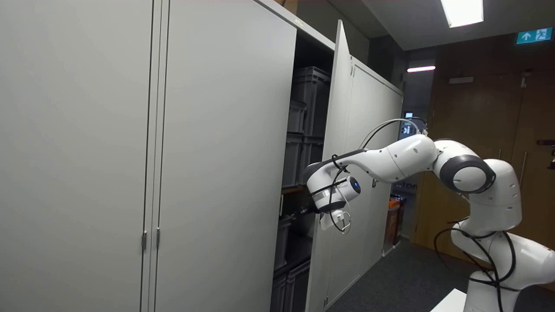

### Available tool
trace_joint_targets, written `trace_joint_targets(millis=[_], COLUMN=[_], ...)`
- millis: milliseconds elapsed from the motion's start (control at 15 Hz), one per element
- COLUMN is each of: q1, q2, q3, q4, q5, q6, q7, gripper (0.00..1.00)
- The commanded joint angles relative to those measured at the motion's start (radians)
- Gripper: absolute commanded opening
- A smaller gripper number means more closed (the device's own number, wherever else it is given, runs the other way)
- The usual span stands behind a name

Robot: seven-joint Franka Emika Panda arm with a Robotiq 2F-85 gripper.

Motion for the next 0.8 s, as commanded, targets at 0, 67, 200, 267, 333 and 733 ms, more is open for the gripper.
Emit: trace_joint_targets(millis=[0, 67, 200, 267, 333, 733], q1=[0.013, 0.021, 0.048, 0.065, 0.083, 0.156], q2=[-0.095, -0.115, -0.156, -0.179, -0.202, -0.324], q3=[-0.061, -0.078, -0.123, -0.150, -0.180, -0.321], q4=[0.075, 0.084, 0.101, 0.108, 0.113, 0.137], q5=[0.076, 0.090, 0.119, 0.135, 0.152, 0.260], q6=[0.003, 0.003, 0.003, 0.003, 0.003, 0.002], q7=[-0.012, -0.014, -0.016, -0.015, -0.018, -0.031], gripper=[1.00, 1.00, 1.00, 1.00, 1.00, 1.00])
